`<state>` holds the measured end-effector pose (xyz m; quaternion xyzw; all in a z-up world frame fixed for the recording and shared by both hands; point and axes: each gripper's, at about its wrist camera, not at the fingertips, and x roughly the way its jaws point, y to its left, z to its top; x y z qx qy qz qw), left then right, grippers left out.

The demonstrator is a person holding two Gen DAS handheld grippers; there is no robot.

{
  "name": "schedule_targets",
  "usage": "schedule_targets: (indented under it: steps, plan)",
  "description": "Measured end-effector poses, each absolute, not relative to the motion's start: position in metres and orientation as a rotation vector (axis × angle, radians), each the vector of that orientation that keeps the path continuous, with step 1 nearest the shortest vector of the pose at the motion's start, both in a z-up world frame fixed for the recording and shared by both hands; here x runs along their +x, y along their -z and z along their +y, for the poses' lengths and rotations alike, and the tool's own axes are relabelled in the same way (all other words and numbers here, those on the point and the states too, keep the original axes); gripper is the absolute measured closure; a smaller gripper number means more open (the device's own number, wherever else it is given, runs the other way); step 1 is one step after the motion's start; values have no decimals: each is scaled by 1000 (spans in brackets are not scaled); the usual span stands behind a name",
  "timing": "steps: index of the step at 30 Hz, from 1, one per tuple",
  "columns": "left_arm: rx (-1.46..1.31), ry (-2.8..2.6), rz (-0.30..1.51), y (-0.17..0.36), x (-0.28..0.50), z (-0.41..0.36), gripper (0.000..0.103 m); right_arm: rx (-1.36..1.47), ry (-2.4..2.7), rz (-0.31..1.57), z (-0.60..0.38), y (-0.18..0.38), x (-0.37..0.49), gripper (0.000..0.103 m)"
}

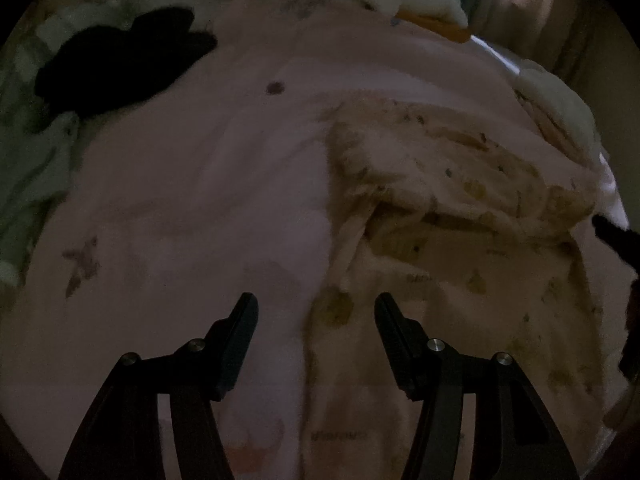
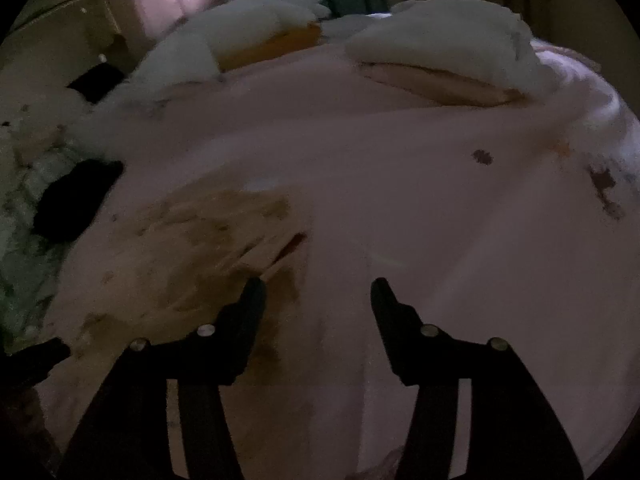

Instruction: Fold small clothes

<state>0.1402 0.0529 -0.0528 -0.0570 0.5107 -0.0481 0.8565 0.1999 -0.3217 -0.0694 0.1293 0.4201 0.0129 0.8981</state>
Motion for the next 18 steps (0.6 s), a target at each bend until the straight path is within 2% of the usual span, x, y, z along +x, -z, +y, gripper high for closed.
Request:
schedule_targets:
  steps: [5,9,13,18]
  plan:
    - [-177,103,1122,63,127,66,43,164,74,926,-317,81,177,41]
    - [-198,168,1150,67,110,70,43,307,-42,990,-327,96,144,41]
    - [-246,230,1151,68,93,70,43,327,-102,1006,-314,96,111,39]
    - [-147,240,1122,69,78,55,43,425,-196,1034,-312,105,78,39]
